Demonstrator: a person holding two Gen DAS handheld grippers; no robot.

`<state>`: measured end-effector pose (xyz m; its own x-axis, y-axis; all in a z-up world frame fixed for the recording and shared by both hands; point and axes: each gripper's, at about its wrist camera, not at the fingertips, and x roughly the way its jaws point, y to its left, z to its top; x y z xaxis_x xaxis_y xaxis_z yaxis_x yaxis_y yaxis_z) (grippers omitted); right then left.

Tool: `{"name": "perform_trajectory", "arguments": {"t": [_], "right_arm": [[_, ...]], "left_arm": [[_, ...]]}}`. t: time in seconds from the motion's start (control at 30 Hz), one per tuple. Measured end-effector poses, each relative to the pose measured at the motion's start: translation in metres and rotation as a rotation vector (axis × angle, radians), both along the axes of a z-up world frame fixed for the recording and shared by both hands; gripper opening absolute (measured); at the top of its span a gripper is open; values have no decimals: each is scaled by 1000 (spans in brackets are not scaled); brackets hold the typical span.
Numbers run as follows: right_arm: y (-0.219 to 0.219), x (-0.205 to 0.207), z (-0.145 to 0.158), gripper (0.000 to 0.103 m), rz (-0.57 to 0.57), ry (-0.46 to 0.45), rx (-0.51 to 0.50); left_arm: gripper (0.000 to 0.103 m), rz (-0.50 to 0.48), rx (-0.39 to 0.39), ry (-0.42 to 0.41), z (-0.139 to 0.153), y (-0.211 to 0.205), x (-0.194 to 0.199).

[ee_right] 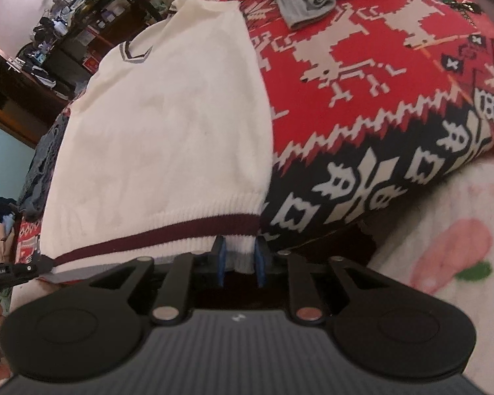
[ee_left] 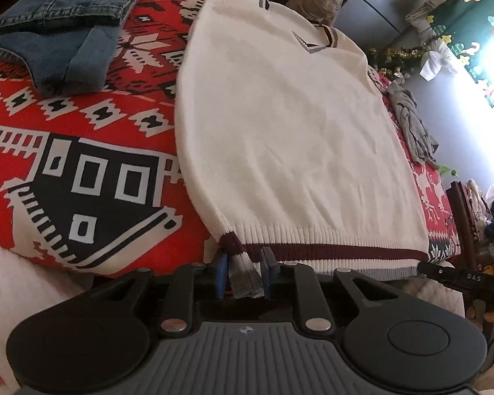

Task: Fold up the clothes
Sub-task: 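Grasp the hem with the left gripper while the right gripper grasps it too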

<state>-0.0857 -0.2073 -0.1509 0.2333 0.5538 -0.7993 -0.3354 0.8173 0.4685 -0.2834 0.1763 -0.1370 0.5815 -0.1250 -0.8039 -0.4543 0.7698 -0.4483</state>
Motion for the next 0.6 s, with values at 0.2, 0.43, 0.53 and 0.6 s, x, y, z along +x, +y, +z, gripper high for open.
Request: {"name": "perform_trajectory", "arguments": {"t": [0.2, 0.43, 0.53, 0.6], "right_arm": [[-3, 0, 7, 22, -22, -28, 51], [-8, 13, -8, 23, -64, 60, 193], [-1, 13, -17, 23, -28, 114, 202], [0, 12, -25, 27, -30, 139, 175]], "left_arm": [[19, 18, 17, -4, 3, -1, -1], [19, 44, -8, -4, -1, 3, 0], [20, 22, 0, 3, 0, 0, 0], [20, 15, -4, 5, -1, 0, -1]]}}
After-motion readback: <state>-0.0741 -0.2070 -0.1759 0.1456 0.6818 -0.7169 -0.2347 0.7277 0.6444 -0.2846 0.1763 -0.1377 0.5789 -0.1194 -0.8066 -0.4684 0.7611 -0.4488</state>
